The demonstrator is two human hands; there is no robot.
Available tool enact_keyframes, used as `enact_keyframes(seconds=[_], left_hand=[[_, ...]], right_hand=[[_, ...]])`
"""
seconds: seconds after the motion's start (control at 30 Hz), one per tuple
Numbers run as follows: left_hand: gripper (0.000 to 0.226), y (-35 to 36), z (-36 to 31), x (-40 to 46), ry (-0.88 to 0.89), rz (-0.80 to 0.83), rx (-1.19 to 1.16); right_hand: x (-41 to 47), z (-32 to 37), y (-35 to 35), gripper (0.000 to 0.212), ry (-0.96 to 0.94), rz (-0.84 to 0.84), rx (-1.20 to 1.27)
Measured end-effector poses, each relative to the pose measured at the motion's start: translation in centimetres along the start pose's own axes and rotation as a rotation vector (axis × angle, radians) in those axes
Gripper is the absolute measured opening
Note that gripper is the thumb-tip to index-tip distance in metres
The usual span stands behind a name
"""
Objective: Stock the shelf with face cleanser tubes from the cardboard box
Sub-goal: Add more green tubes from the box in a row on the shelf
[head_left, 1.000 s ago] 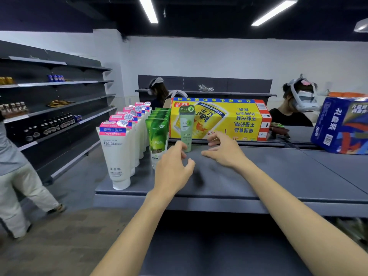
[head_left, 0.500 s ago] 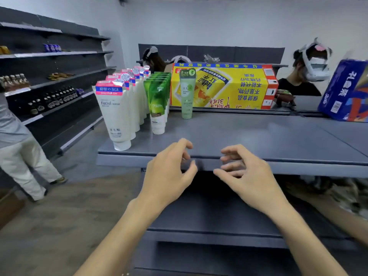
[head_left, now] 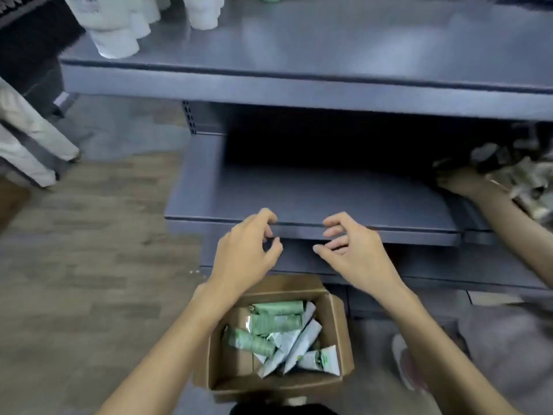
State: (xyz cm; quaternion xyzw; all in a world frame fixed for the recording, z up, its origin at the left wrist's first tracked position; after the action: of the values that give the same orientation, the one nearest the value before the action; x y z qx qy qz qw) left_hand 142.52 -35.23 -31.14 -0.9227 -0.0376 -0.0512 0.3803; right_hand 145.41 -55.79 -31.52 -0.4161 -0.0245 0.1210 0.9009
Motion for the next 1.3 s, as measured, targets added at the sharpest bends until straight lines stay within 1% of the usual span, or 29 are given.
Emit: enact_keyframes(seconds=[0.1, 0.2, 0.33, 0.43, 0.53, 0.6, 0.77, 0.93, 1.07, 1.17, 1.23, 1.3], left_hand=[[0.028, 3.0, 3.5, -2.3, -0.128, 0.079, -0.015], [0.028, 5.3, 7.1, -5.0, -0.285, 0.175, -0.026], [0.025, 7.2, 11.4, -8.5, -0.473, 0.250, -0.044], [0.021, 7.8, 14.0, -11.0, -0.578, 0.266, -0.037], [0.019, 7.9, 16.3, -12.5, -0.679, 0.244, -0.062], [0.018, 8.0, 17.4, -13.1, -0.707, 0.239, -0.065], [0.021, 8.2, 19.5, -14.8, -0.755, 0.223, -0.071], [0.019, 7.6, 20.8, -15.8, -0.765, 0.169, -0.118], [0.023, 7.2, 20.2, -15.9, -0.751, 0.228, -0.141], [0.025, 7.0, 19.7, -16.0, -0.756, 0.258, -0.167], [0.026, 6.9, 19.6, -16.0, -0.754, 0.261, -0.184], [0.027, 7.0, 19.4, -16.0, -0.749, 0.263, -0.187]], right_hand=[[-1.0, -3.5, 4.2, 0.036, 0.086, 0.109, -0.011], [-2.2, -6.5, 8.6, 0.036, 0.171, 0.276, -0.059], [-3.3, -9.0, 14.0, 0.038, 0.232, 0.469, -0.148], [-4.1, -9.9, 18.1, 0.041, 0.279, 0.621, -0.148], [-4.5, -9.9, 22.4, 0.044, 0.254, 0.780, -0.207], [-4.3, -9.5, 24.9, 0.042, 0.228, 0.833, -0.240], [-3.7, -8.4, 30.5, 0.037, 0.133, 0.868, -0.373], [-3.9, -8.3, 34.1, 0.035, 0.111, 0.856, -0.541], [-3.9, -8.1, 35.4, 0.057, 0.058, 0.773, -0.634], [-3.6, -8.4, 35.8, 0.064, 0.074, 0.787, -0.651], [-3.3, -8.5, 35.9, 0.057, 0.099, 0.790, -0.655], [-3.0, -8.5, 36.0, 0.042, 0.111, 0.778, -0.673]])
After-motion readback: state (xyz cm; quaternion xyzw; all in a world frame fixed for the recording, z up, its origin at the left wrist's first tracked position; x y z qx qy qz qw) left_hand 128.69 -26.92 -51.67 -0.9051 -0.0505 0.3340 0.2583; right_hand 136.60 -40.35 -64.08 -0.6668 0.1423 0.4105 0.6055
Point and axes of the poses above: each hand's wrist, its own x-axis towards the middle knuckle, its own y-axis out of the palm, z = x × y, the point moved 4 cm from there along x, towards the middle knuckle, and after that the axes turned 9 degrees about -x, right-handed, at the moved point
